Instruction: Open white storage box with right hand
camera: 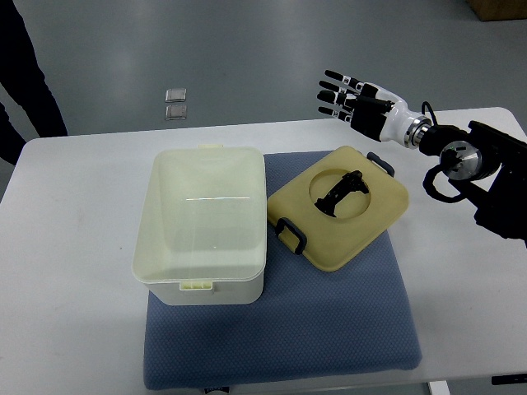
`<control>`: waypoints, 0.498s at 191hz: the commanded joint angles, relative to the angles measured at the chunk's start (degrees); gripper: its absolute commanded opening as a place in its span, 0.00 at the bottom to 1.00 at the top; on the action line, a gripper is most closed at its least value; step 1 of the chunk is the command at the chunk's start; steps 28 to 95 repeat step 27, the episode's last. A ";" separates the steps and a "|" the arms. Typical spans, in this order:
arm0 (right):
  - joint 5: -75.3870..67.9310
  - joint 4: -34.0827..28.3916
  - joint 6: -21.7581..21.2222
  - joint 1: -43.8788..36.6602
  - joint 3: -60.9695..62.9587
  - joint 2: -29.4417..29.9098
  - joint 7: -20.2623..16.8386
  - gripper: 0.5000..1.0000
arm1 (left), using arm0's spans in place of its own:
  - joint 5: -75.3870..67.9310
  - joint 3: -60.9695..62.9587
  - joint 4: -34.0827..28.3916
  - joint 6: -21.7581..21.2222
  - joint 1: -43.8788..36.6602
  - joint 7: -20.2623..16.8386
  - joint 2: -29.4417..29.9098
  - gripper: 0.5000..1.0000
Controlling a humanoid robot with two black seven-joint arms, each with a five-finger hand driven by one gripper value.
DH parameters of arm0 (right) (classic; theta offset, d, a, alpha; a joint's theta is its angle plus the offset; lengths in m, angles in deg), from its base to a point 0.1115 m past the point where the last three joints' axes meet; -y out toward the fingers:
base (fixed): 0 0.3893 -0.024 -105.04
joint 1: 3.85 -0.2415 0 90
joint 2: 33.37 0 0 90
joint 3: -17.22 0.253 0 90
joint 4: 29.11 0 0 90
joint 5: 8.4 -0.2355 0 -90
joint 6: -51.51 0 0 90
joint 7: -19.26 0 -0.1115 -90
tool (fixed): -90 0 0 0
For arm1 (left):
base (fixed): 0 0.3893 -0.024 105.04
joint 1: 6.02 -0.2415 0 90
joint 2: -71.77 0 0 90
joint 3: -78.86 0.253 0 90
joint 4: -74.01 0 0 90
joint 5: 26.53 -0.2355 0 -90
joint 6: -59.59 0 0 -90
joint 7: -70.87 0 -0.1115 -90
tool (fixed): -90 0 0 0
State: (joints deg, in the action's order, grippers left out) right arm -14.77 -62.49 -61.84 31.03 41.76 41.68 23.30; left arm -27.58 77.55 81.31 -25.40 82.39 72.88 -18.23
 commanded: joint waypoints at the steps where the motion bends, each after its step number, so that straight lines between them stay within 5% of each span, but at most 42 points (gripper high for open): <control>1: 0.39 -0.02 -0.20 0.45 -0.10 0.01 0.00 0.86 | 0.00 0.00 0.00 0.00 0.00 0.01 0.00 1.00; 95: 0.66 -0.02 -0.29 1.06 -0.01 0.01 0.00 0.86 | 0.00 0.00 0.00 0.00 0.00 0.01 0.00 1.00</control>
